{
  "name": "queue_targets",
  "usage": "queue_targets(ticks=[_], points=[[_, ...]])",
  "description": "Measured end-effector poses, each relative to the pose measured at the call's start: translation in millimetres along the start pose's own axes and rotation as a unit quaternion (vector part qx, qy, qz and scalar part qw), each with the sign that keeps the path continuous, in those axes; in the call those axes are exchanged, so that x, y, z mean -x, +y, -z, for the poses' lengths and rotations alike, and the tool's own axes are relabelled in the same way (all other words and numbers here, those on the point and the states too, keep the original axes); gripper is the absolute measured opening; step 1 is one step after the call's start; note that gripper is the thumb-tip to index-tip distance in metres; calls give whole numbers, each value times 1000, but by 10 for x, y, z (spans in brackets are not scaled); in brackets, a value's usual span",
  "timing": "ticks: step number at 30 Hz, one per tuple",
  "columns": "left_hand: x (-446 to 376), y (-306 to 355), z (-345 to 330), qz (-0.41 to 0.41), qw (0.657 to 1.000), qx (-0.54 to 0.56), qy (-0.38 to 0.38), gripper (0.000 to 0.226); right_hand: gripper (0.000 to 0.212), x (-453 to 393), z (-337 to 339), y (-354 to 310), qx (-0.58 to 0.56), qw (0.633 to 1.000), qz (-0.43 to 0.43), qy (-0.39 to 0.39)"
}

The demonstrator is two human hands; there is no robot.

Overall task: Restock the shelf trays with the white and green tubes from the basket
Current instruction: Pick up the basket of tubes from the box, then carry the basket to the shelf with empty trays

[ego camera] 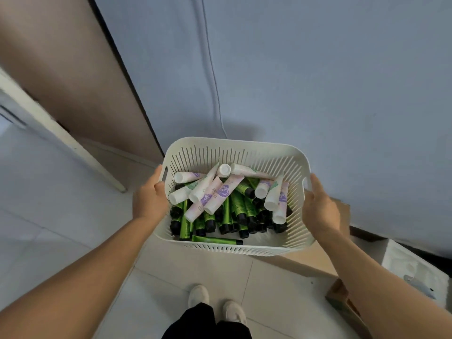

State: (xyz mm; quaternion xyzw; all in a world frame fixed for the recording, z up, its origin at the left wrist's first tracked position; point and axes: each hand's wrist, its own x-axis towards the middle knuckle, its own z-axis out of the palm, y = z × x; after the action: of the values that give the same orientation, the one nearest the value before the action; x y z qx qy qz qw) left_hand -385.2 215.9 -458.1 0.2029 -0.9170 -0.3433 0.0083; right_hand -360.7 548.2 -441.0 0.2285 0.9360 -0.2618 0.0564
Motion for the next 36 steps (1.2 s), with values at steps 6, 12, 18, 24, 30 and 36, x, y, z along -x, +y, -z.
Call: queue_targets(ticks=[6, 12, 18, 24, 30, 36], points=[[392, -348, 428, 75, 994, 36, 67, 45, 51, -15, -62, -436, 30, 993, 108, -36], [848, -739, 901, 154, 977, 47, 142, 45, 49, 147, -248, -994, 54, 973, 211, -74], [1363, -1301, 1429, 236, 945, 68, 216, 45, 48, 577, -631, -1708, 79, 938, 320, -105], [1913, -1919, 2056, 310, 897, 104, 298, 45, 45, 1314, -1174, -2482, 81, 894, 413, -150], [2489, -2612, 2744, 358, 852, 100, 369, 45, 44, 2237, -1706, -3204, 65, 849, 484, -204], [3053, -3219, 3341, 427, 794, 116, 417, 46, 43, 3186, -2215, -3822, 89, 784, 571, -228]])
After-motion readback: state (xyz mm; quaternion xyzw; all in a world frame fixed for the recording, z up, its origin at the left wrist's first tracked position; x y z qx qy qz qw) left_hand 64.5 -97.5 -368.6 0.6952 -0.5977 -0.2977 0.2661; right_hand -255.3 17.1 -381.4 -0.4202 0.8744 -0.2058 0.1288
